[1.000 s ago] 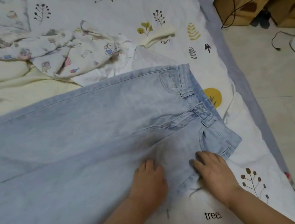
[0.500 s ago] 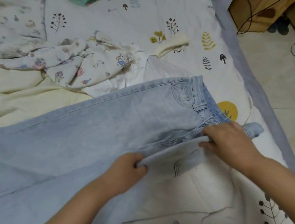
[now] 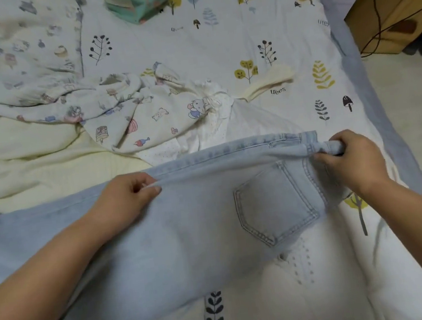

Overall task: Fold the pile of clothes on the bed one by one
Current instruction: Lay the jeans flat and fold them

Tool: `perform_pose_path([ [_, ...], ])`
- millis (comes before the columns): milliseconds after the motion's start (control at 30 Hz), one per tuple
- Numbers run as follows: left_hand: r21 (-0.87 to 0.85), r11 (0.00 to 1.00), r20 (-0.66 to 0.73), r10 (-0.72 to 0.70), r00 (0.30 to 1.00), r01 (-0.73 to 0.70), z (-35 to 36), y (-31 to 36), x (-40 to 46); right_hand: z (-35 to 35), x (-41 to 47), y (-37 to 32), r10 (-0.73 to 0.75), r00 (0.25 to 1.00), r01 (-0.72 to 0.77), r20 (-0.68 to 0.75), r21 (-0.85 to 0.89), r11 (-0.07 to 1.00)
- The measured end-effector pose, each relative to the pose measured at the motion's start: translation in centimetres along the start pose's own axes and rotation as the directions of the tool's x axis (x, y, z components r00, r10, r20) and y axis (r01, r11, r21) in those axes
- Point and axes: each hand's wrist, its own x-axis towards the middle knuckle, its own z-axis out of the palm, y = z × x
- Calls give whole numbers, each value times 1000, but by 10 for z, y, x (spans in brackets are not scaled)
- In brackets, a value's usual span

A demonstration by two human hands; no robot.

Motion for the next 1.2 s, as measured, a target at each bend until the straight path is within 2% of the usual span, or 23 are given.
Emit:
perform_pose_path([
  [67,150,989,-79,15,997,-3,5,-8,16,19,7,3,133,987,-145,90,135,980],
  [100,211,977,-83,-3,997,20,11,-14,20,28,10,5,178,975,-197,135,144,970],
  [167,308,948,-23,-71,997,75,24,-27,20,43,12,12,232,956,-251,178,97,963],
  [233,379,922,26,-99,995,82,31,-38,20,51,15,18,235,956,-236,178,-16,972],
  [300,378,924,-74,-30,997,56,26,-39,22,52,20,21,211,970,-202,117,-90,975],
  [367,335,942,-260,71,963,21,16,-34,27,46,29,21,182,983,-184,-37,-70,980],
  [433,349,937,-361,141,922,-7,8,-29,38,43,37,20,179,974,-184,-141,-23,983],
  [467,388,922,-358,159,920,-8,7,-30,44,45,39,20,207,970,-210,-126,-12,978],
  [600,560,827,-195,82,977,42,22,-42,58,61,34,29,373,912,-365,169,-76,928],
  [667,579,815,-188,106,976,23,26,-47,57,66,30,36,406,897,-395,175,-97,914],
  [767,595,797,-186,260,948,-103,27,-45,54,65,28,42,483,850,-463,211,-140,875],
  [833,564,813,-158,278,948,-144,31,-38,53,64,26,44,445,858,-442,258,-71,894],
  [933,496,858,-129,224,966,-133,37,-30,55,53,18,45,296,944,-306,143,58,950],
  [1000,486,858,-92,241,966,-167,37,-25,55,32,16,46,217,975,-220,40,65,973],
  [1100,455,853,-44,308,950,-256,31,-9,53,-9,18,57,138,989,-136,46,-50,989],
  [1200,417,841,5,379,925,-346,40,15,50,-44,15,83,209,975,-193,72,-184,964],
])
